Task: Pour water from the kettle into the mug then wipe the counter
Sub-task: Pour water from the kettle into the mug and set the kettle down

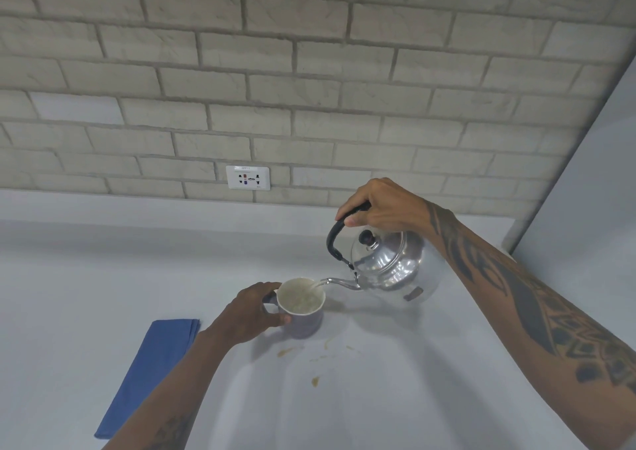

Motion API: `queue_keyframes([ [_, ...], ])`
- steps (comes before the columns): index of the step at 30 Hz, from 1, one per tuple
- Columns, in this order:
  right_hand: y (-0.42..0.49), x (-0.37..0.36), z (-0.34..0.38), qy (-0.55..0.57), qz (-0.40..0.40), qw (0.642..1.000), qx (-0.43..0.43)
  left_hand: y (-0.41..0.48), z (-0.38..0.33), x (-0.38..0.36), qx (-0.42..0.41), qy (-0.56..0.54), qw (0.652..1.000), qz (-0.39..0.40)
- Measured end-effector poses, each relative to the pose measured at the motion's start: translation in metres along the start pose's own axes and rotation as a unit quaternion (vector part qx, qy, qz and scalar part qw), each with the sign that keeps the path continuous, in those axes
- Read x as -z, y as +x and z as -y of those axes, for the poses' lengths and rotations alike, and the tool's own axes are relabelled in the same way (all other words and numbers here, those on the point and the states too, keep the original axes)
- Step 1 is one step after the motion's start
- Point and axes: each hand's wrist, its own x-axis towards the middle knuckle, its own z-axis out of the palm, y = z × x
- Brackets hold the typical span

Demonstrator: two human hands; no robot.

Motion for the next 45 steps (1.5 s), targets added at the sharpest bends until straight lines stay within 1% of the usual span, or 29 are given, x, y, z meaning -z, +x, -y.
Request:
queue_keyframes([
  [4,-0.012,-0.002,-0.028,0.084,-0.03,0.995,-0.032,0.0,-0.005,0.001,0.002,0.0,1.0,0.004],
  [7,-0.02,-0.006,-0.047,0.157,-0.052,0.985,-0.052,0.003,-0.007,0.004,0.015,0.022,1.0,0.013],
  [10,-0.028,-0.01,-0.06,0.225,-0.078,0.97,-0.056,0.009,-0.013,0.013,0.06,0.061,0.995,0.053],
  [12,-0.033,-0.012,-0.065,0.268,-0.095,0.957,-0.057,0.014,-0.026,0.024,0.084,0.105,0.988,0.079],
  [14,-0.036,-0.014,-0.069,0.291,-0.112,0.948,-0.055,0.021,-0.051,0.038,0.061,0.148,0.985,0.066],
  [15,-0.037,-0.014,-0.071,0.297,-0.12,0.946,-0.055,0.026,-0.067,0.045,0.04,0.153,0.986,0.051],
  [18,-0.041,-0.01,-0.075,0.306,-0.142,0.94,-0.053,0.043,-0.126,0.06,-0.035,0.126,0.991,0.011],
  [20,-0.043,-0.006,-0.078,0.315,-0.157,0.935,-0.055,0.056,-0.169,0.064,-0.085,0.075,0.993,0.016],
  [22,-0.045,0.0,-0.08,0.322,-0.174,0.929,-0.059,0.068,-0.209,0.062,-0.125,0.065,0.989,0.042],
  [25,-0.048,0.01,-0.082,0.325,-0.2,0.921,-0.072,0.085,-0.247,0.052,-0.146,0.104,0.98,0.08],
  [27,-0.052,0.017,-0.084,0.321,-0.221,0.917,-0.083,0.096,-0.261,0.043,-0.163,0.122,0.975,0.089],
  [32,-0.062,0.032,-0.097,0.303,-0.247,0.914,-0.109,0.118,-0.282,0.027,-0.195,0.138,0.969,0.064],
  [35,-0.068,0.042,-0.105,0.273,-0.237,0.924,-0.129,0.127,-0.291,0.018,-0.198,0.132,0.969,0.064],
  [39,-0.066,0.051,-0.12,0.205,-0.207,0.943,-0.16,0.138,-0.294,0.004,-0.194,0.137,0.969,0.067],
  [45,-0.05,0.038,-0.151,0.119,-0.174,0.961,-0.179,0.159,-0.278,-0.028,-0.158,0.142,0.975,0.062],
])
